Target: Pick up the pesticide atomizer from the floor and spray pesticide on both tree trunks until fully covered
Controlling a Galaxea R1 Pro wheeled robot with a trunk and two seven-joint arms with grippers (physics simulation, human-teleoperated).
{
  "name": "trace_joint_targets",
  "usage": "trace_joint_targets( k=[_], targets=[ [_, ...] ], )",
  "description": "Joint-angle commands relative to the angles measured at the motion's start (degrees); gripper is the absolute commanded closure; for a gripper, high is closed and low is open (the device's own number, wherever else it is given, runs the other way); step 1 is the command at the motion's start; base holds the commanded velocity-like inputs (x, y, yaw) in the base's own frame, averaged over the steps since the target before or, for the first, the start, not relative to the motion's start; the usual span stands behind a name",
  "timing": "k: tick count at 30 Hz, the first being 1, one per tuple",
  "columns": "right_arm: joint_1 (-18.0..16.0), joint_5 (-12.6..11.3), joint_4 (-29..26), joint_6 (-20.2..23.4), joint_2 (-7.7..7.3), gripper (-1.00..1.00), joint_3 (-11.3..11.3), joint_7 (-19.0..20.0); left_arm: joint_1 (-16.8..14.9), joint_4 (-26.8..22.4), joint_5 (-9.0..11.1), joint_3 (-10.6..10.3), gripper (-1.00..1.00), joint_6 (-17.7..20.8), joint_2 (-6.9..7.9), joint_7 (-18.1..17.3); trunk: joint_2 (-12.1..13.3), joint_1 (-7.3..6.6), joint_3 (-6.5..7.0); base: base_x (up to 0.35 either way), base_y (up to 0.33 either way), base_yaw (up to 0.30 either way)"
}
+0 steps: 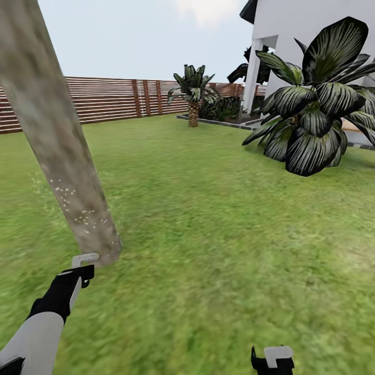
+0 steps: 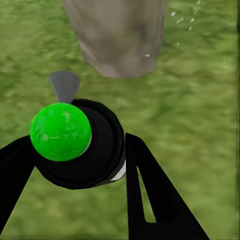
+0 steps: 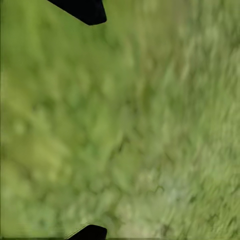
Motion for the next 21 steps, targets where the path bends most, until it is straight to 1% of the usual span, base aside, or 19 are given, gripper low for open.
trace_joint_targets(
  k=[1,9,15,17,21],
  targets=[
    [0.03,0.0,0.0,0.0,0.0,-1.0,-0.02,0.0,0.01,-0.01,-0.02,0.06,1.0,0.01,0.0,-0.02,0.0,0.0,0.0,0.094,-0.265,0.013],
    [0.02,0.0,-0.04,0.0,-0.08,-1.0,0.01,0.0,0.0,-0.01,-0.1,0.04,1.0,0.02,0.0,-0.02,0.0,0.0,0.0,0.096,-0.265,0.001],
    [0.02,0.0,-0.04,0.0,-0.02,-1.0,0.02,0.0,-0.03,-0.01,-0.14,0.0,1.0,0.02,-0.04,-0.02,0.0,0.0,0.0,0.156,-0.259,0.004],
    [0.03,0.0,-0.02,0.0,0.0,-1.0,0.02,0.0,-0.03,-0.01,-0.16,-0.07,1.0,0.04,-0.07,-0.02,0.0,0.0,0.0,0.167,-0.255,0.159],
    [-0.02,0.0,-0.04,0.0,0.0,-1.0,0.02,0.0,-0.04,-0.01,-0.18,-0.09,1.0,0.07,-0.09,-0.02,0.0,0.0,0.0,0.162,-0.255,0.258]
  ],
)
